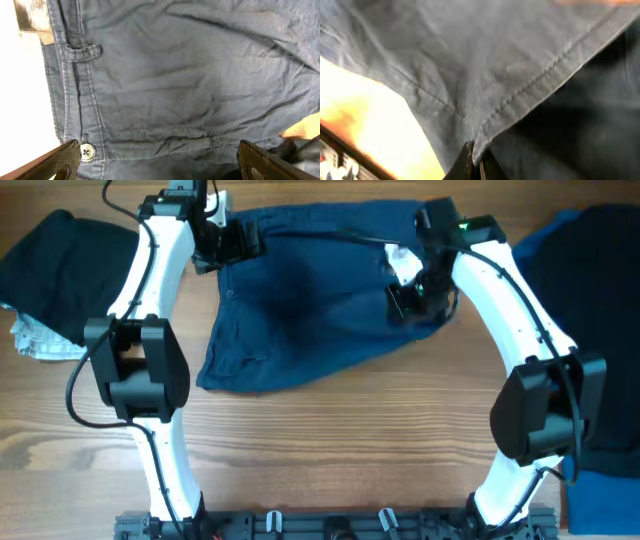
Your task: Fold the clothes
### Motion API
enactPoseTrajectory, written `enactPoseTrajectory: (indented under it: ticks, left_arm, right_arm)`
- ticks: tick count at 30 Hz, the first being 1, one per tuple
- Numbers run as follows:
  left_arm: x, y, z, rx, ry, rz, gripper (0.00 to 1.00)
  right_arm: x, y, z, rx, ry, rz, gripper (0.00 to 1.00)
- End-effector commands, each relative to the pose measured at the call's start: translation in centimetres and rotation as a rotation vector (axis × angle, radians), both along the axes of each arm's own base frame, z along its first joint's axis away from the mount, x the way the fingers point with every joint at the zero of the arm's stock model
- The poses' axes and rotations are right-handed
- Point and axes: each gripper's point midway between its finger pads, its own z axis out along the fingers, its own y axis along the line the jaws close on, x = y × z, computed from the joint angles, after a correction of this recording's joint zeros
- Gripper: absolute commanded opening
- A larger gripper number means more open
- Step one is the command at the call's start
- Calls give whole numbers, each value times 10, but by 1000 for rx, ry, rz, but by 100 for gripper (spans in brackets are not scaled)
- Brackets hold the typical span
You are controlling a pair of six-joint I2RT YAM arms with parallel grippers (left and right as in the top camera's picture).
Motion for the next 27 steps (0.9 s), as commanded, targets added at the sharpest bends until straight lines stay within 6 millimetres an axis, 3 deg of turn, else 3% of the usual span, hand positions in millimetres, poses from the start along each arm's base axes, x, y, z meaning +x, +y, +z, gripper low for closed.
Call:
enactPoseTrajectory:
  ticks: [1,4,7,9,11,12,16,19,21,24,27]
  left_arm:
    - [-1,3,44,-12,-75,28,100]
    - [-6,3,60,-12,-89,28,100]
    - [-11,4,60,-11,-75,28,100]
    - [-13,4,59,-10,-65,28,100]
    - [-20,4,57,-8,-34,28,100]
    - [-22,4,56,-8,-25,28,100]
    - [-32,4,53,-5,18,26,100]
    - [-36,4,51,-3,39,26,100]
    - [-40,4,50,-2,54,26,100]
    - [-41,4,49,-2,58,26,100]
    - [-42,5,49,-1,64,26,100]
  right_arm:
    - [-25,-17,-14,-88,101,-34,5]
    - [-55,-28,-43,-147,223,-93,4]
    - [-83,-57,-82,-310,286,-153,4]
    - [-97,-65,-86,-355,329,-175,7]
    - [-121,-71,-75,-409,439,-211,24]
    - [-123,-73,-73,-423,447,-218,31]
    - [-116,-70,-49,-384,363,-266,39]
    - [-75,-55,-18,-246,98,-349,41]
    - [-54,-52,-8,-197,9,-449,42]
    - [-35,-49,-12,-122,-32,-501,43]
    - [-31,-59,-38,-88,-37,-572,42]
